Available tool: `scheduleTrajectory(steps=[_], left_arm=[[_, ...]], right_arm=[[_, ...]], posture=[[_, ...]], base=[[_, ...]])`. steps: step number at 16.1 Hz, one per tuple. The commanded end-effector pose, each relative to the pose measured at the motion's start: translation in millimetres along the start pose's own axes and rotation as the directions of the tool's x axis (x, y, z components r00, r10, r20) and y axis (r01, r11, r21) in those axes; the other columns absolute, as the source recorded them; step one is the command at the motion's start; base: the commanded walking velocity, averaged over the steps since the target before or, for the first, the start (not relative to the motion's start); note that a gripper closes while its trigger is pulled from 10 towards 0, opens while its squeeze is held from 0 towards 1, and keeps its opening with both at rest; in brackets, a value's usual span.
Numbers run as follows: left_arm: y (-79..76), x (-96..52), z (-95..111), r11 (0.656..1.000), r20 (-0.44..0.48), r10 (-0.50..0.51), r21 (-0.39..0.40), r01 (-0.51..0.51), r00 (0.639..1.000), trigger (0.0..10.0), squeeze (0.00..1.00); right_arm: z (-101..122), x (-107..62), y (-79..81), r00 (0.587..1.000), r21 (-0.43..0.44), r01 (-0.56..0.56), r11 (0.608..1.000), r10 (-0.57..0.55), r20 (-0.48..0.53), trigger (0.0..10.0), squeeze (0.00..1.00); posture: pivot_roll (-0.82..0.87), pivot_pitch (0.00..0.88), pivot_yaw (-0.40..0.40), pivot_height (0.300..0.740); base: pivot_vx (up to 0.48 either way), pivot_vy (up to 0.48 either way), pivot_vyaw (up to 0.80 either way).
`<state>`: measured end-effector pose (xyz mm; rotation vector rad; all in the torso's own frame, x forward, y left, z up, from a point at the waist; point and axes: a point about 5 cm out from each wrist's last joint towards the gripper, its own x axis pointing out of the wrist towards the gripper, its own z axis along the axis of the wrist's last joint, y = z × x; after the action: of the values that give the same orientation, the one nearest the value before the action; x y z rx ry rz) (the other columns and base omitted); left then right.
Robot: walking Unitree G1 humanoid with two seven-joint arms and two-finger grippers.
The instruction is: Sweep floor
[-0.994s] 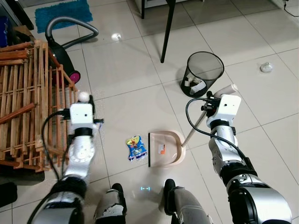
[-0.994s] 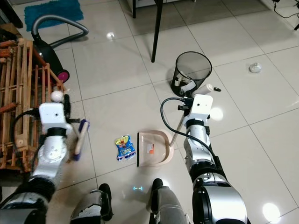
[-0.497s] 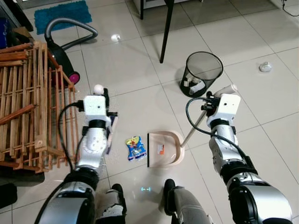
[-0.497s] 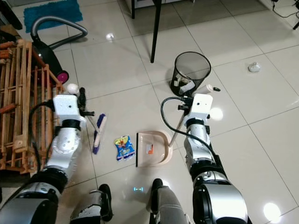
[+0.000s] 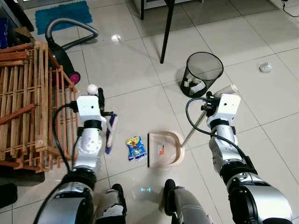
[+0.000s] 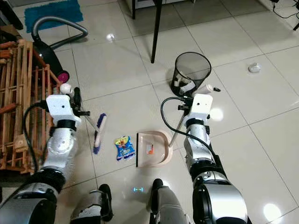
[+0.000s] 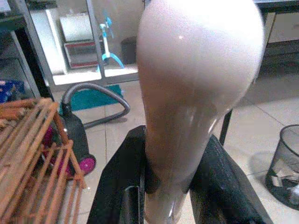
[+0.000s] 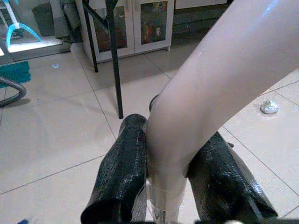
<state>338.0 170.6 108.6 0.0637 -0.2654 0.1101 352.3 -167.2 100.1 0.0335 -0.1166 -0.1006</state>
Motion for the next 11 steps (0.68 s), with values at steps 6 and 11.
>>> scheduleTrajectory(steps=[6, 11], left_arm=[[-39.4, -5.9, -5, 0.992, -0.055, -0.032, -0.127, 0.025, 0.998, 10.0, 0.0], [-54.0, -11.8, -5, 0.986, -0.057, -0.089, -0.148, 0.079, 0.994, 10.0, 0.0]], right_arm=[[-18, -9.4, 5.7, 0.995, 0.0, -0.017, 1.0, 0.016, -0.096, 10.0, 0.0], [-18, -8.4, 7.7, 0.995, 0.002, -0.019, 1.0, 0.019, -0.1, 10.0, 0.0]], posture=[[0.03, 0.295, -0.02, 0.74], [0.04, 0.297, -0.016, 0.74]], base=[[0.0, 0.0, 0.0], [0.0, 0.0, 0.0]])
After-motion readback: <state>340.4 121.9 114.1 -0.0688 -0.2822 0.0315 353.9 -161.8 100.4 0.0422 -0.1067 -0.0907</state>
